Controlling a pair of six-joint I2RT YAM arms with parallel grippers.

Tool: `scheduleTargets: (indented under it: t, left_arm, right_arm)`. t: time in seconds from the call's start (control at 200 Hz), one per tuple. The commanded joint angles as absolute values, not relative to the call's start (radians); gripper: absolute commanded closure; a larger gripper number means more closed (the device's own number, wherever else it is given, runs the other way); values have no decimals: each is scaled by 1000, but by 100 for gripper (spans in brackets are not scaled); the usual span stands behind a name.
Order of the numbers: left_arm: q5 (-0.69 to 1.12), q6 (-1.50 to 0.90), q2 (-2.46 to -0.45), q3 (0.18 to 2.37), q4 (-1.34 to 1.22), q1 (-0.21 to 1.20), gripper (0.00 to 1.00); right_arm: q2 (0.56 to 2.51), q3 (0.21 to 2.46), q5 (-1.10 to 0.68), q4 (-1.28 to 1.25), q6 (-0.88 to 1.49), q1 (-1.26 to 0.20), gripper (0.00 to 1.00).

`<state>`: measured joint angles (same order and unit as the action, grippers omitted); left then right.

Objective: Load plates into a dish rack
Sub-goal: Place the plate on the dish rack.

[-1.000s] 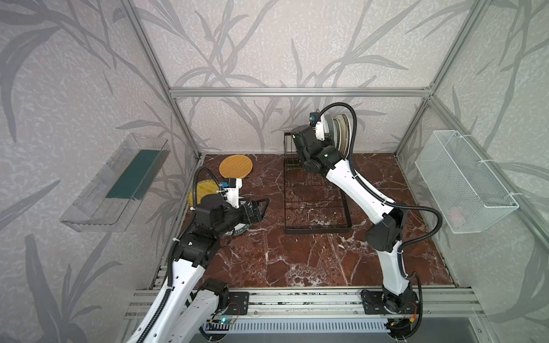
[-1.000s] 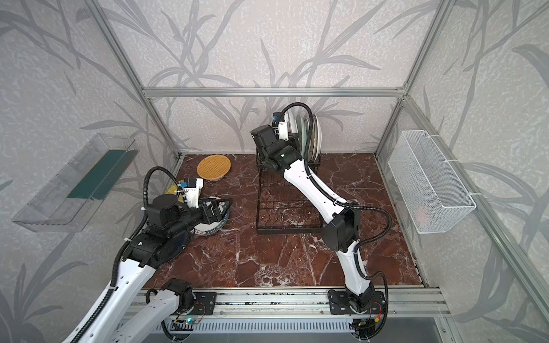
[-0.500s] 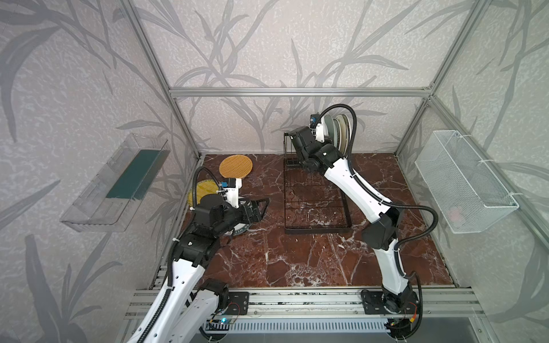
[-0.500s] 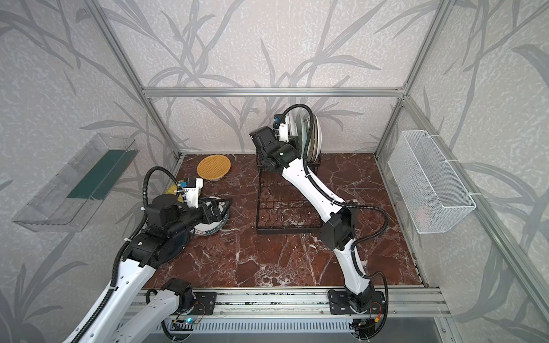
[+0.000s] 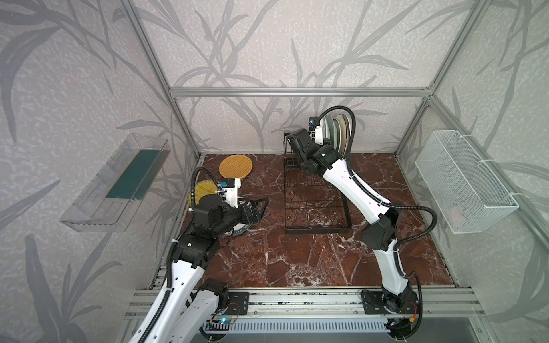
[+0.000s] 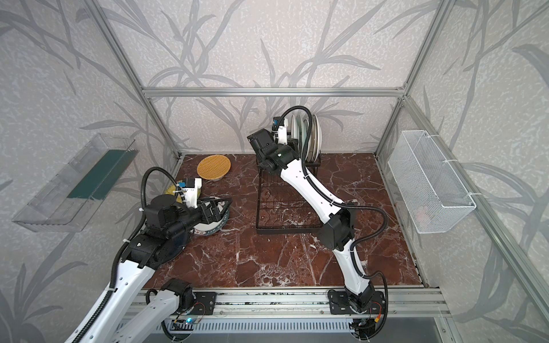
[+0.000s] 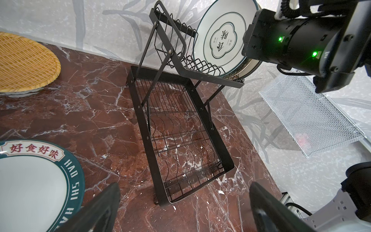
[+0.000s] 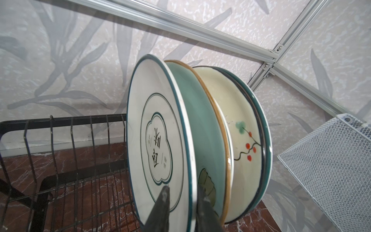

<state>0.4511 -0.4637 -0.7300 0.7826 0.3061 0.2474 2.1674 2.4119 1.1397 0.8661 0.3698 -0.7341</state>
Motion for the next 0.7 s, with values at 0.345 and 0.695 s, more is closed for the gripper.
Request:
scheduleTargets:
  t: [0.345,0.695]
  left_arm:
    - [460,-462,-724,774,294,238,1]
    - [464,-479,-743,772,292,217,1]
  right_arm:
    - [2101,2445,1092,850,346,-751,44]
    - [1916,2256,997,654,189,-793,24]
